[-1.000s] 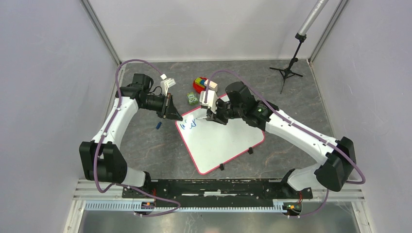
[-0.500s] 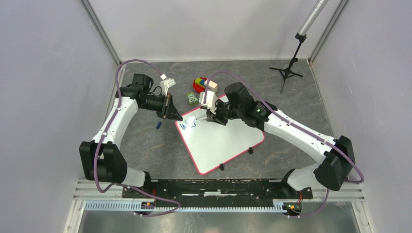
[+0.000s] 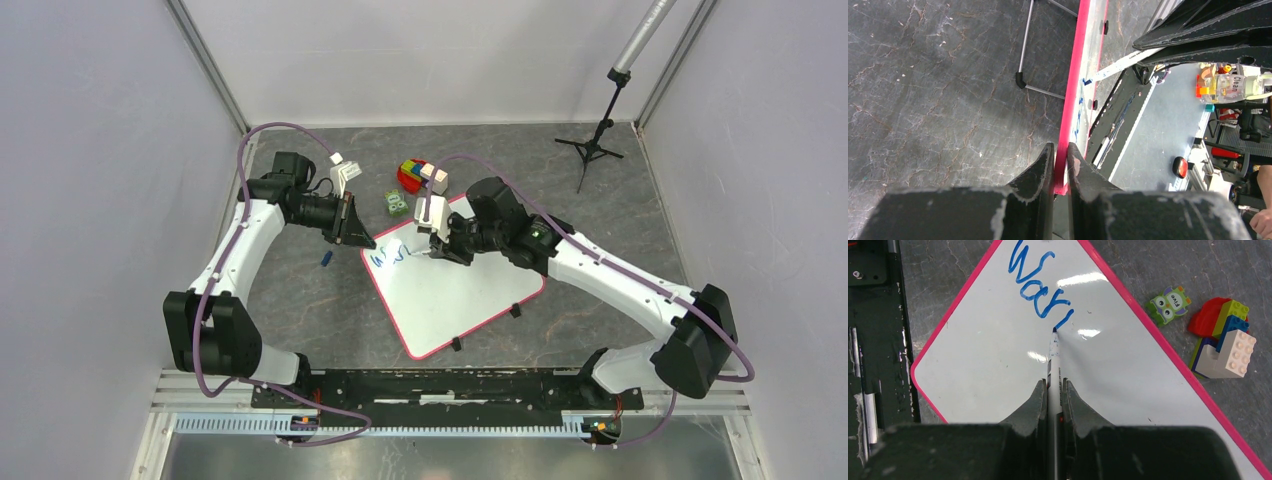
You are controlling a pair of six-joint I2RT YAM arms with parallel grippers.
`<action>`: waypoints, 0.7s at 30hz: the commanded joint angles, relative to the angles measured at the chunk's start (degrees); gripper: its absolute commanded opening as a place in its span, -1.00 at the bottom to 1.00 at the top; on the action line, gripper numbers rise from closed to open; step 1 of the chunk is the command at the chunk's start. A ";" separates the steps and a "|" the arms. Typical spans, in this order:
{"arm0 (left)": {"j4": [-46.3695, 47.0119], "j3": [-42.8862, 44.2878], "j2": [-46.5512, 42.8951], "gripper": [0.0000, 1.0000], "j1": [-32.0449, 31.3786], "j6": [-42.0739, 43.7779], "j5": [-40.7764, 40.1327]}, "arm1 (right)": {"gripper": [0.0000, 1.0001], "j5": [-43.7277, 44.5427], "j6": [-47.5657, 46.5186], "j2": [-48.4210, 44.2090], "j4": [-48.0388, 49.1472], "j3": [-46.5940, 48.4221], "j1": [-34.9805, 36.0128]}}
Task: Write a sentence on the whiteboard
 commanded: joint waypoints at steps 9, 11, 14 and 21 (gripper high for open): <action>1.62 -0.18 -0.91 -0.95 0.20 1.72 -1.01 | -1.00 2.78 0.04 2.63 1.06 5.77 -0.73; 1.62 -0.18 -0.85 -0.95 0.20 1.84 -1.01 | -1.00 2.96 0.04 2.80 1.10 6.01 -1.01; 1.62 -0.10 -0.67 -0.95 0.20 1.84 -1.02 | -1.00 3.34 -0.09 2.81 0.75 6.01 -1.44; 1.62 -0.01 -0.46 -0.95 0.19 1.72 -1.02 | -1.00 3.42 -0.36 1.15 0.61 3.55 -2.77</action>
